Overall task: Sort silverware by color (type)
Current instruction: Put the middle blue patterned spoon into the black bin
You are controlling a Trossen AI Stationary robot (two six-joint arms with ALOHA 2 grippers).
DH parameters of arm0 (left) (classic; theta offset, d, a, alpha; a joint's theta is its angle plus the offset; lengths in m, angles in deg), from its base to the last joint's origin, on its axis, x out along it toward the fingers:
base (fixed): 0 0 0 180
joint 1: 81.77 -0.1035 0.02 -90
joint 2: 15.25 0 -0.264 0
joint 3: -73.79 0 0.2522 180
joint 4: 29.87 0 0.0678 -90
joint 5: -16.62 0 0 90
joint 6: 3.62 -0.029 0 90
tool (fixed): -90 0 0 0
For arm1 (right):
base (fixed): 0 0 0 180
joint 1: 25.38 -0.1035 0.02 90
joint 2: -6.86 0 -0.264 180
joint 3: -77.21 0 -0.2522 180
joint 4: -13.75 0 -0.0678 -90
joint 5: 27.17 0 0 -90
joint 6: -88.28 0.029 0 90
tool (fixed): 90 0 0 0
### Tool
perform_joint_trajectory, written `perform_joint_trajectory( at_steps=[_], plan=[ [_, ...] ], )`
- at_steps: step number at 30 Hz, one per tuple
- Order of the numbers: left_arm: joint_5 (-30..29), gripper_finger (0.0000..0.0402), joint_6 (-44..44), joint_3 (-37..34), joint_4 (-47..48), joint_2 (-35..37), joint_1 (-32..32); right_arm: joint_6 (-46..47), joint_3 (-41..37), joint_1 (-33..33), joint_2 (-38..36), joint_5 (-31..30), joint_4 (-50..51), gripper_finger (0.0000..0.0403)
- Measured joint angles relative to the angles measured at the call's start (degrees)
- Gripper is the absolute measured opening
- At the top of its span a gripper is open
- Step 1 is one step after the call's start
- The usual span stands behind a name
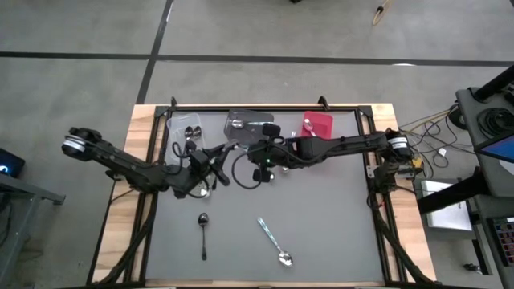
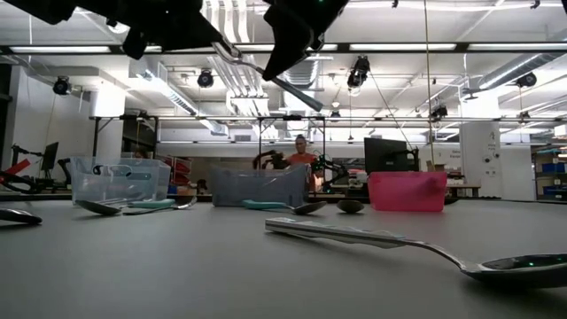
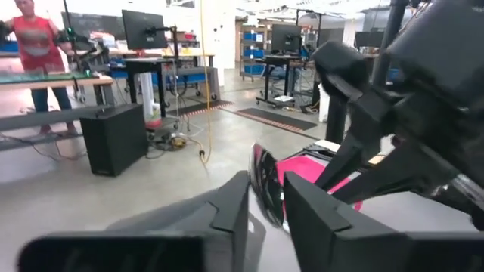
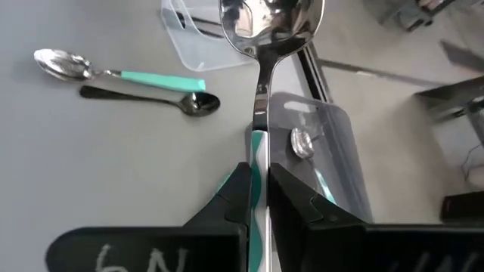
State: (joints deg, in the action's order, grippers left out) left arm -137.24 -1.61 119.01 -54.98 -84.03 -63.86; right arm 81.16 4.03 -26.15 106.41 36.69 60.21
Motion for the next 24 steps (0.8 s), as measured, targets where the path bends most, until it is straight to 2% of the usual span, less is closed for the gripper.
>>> perform_joint_trajectory(
  at_steps=[5,10,17,24],
  plan=[
    [-0.15,0.0117,-2.46,0.0,4.65,3.87,0.0,1.34,3.15,3.15,0.0,4.49,4.12,0.0015],
    [-0.19,0.0143,-2.81,0.0,11.8,7.76,0.08,1.28,6.31,7.45,0.0,10.06,6.42,0.0015],
    [-0.17,0.0151,-1.02,0.0,21.79,11.66,0.79,0.91,9.06,14.16,0.8,18.39,6.06,0.0015],
    [-0.15,0.0151,4.63,-0.02,28.44,12.69,0.82,-1.48,16.43,19.29,7.69,20.99,12.65,0.0015]
  ],
)
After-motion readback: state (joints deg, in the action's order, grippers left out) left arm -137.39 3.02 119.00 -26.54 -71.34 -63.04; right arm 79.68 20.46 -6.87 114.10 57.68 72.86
